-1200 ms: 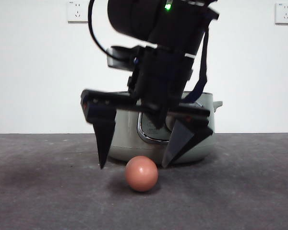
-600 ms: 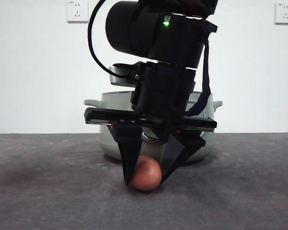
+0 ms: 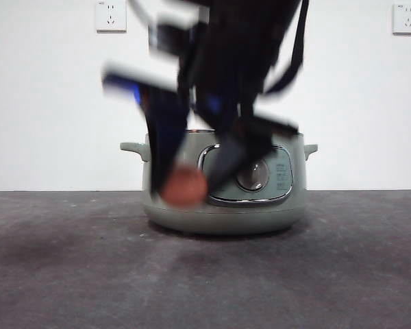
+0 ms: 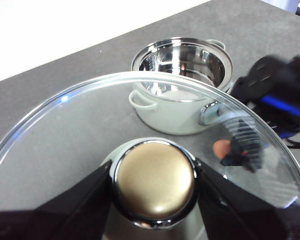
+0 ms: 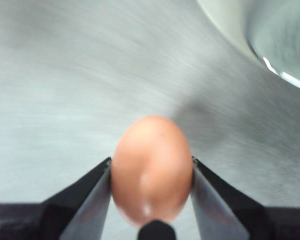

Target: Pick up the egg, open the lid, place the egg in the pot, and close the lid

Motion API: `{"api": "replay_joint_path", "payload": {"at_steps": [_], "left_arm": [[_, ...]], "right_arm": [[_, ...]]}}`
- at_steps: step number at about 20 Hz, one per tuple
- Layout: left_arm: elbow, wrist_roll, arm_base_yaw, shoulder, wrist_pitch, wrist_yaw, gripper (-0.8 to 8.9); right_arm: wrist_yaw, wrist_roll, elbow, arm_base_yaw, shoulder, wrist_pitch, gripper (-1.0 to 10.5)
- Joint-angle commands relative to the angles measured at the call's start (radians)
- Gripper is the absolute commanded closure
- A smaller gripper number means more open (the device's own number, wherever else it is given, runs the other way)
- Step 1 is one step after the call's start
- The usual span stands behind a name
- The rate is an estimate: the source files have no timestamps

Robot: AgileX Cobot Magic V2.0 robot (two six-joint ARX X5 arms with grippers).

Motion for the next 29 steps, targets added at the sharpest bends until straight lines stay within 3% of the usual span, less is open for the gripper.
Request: {"api": "replay_joint_path", "payload": {"at_steps": [1,4,7,10,13,17,19,25,29], "left_arm": [[0.007,-0.010,0.002,-0.007,0.063,-0.002,8.20],[0.007,-0.010,0.002,-0.007,0.071,-0.002,8.20],[0.007,-0.010,0.002,-0.006,0.070,-0.002,8.20],[0.007,-0.013,0.002,-0.006,0.064,-0.002,8.20],[0.007,-0.018,0.002,-0.006,0.064,-0.002,8.20],[0.007,-0.028,0.002,-0.006,0.064,-0.001,8.20],[0.007,-0.032,0.002,-0.006,0.063,-0.001,8.20],[0.007,-0.032,0.002,-0.005,0.053,-0.002,8.20],[0.007,-0.032,0.002,-0.005,0.011,-0.002,8.20]], "right_arm": [[-0.020,-0.017,0.003,0.026,-0.085,0.003,9.6],[-0.019,-0.031,0.016,0.042,-0.205,0.002,9.6],[0.042,-0.109,0.075,0.029,-0.257,-0.018,9.6],[0.082,-0.226,0.183,-0.044,-0.243,-0.074,9.6],[0.080,-0.291,0.277,-0.162,-0.200,-0.077,9.6],[-0.020,-0.354,0.413,-0.323,-0.066,-0.112,9.6],[-0.028,-0.391,0.499,-0.365,0.036,-0.156,9.6],[-0.034,-0.464,0.752,-0.393,0.327,-0.270,9.6],[-0.034,-0.476,0.826,-0.399,0.448,-0.316,9.6]]}}
